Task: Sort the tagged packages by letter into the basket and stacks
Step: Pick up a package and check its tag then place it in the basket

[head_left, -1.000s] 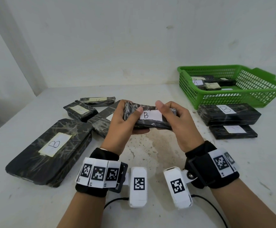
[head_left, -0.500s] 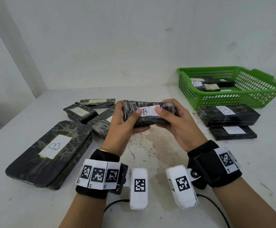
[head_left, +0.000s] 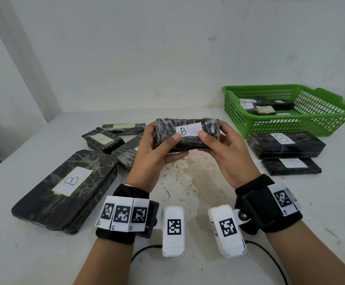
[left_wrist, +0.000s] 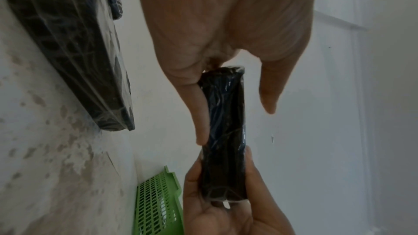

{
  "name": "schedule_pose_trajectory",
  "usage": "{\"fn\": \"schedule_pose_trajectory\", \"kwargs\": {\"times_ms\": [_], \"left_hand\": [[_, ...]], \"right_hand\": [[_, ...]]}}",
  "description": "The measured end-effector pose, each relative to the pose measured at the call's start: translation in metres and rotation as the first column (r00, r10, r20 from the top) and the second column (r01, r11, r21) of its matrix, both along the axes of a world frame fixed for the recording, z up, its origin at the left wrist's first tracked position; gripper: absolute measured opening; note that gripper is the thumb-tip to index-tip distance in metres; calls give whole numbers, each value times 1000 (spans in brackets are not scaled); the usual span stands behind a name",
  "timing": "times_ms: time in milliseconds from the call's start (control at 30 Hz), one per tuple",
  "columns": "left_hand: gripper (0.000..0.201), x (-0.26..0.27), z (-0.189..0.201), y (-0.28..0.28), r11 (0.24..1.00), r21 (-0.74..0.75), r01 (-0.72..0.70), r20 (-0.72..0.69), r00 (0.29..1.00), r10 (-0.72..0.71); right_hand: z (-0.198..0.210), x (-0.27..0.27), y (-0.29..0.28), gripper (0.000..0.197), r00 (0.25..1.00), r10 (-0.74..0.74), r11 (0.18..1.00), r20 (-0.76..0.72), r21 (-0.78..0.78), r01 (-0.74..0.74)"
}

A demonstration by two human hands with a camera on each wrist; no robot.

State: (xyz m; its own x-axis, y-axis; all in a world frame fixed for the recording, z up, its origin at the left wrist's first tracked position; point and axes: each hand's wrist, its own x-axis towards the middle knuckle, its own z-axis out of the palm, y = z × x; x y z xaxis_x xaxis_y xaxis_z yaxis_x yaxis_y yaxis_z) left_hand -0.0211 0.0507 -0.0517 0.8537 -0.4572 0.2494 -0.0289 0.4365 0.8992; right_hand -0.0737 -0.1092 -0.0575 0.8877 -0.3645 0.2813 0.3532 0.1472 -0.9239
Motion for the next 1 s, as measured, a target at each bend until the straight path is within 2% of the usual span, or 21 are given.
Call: {"fn": "schedule_pose_trajectory", "kwargs": {"times_ms": [67, 200, 300, 467, 667, 800, 867, 1000], "left_hand": [[48, -1, 1, 1, 1000, 1, 10, 6, 1000, -10], [44, 0, -4, -1, 999, 33, -18, 28, 999, 17], [48, -1, -4, -2, 999, 34, -23, 45, 999, 21], [29, 1, -3, -2, 1000, 0, 6, 7, 1000, -6], [27, 1, -4, -2, 1000, 8, -19, 18, 1000, 19], [26, 0, -1, -1, 1000, -9, 30, -4, 1000, -30], [19, 1, -3, -2, 1000, 3, 3, 6, 1000, -3], [21, 3, -4, -2, 999, 7, -33, 18, 999, 33]], "right_hand": [[0, 0, 1, 48, 1000, -12, 1000, 6, 5, 12], [-2, 0, 3, 62, 999, 8, 998, -49, -55, -10], [-3, 0, 7, 55, 998, -36, 994, -42, -104, 31], [-7, 2, 5, 46, 997, -62, 989, -34, -136, 57], [-4, -1, 5, 59, 999, -49, 989, -25, -143, 45], [-6, 1, 4, 45, 998, -61, 990, -21, -128, 57], [-6, 1, 5, 45, 997, -69, 988, -19, -139, 66], [-5, 2, 5, 44, 999, -31, 992, -17, -121, 28]]}}
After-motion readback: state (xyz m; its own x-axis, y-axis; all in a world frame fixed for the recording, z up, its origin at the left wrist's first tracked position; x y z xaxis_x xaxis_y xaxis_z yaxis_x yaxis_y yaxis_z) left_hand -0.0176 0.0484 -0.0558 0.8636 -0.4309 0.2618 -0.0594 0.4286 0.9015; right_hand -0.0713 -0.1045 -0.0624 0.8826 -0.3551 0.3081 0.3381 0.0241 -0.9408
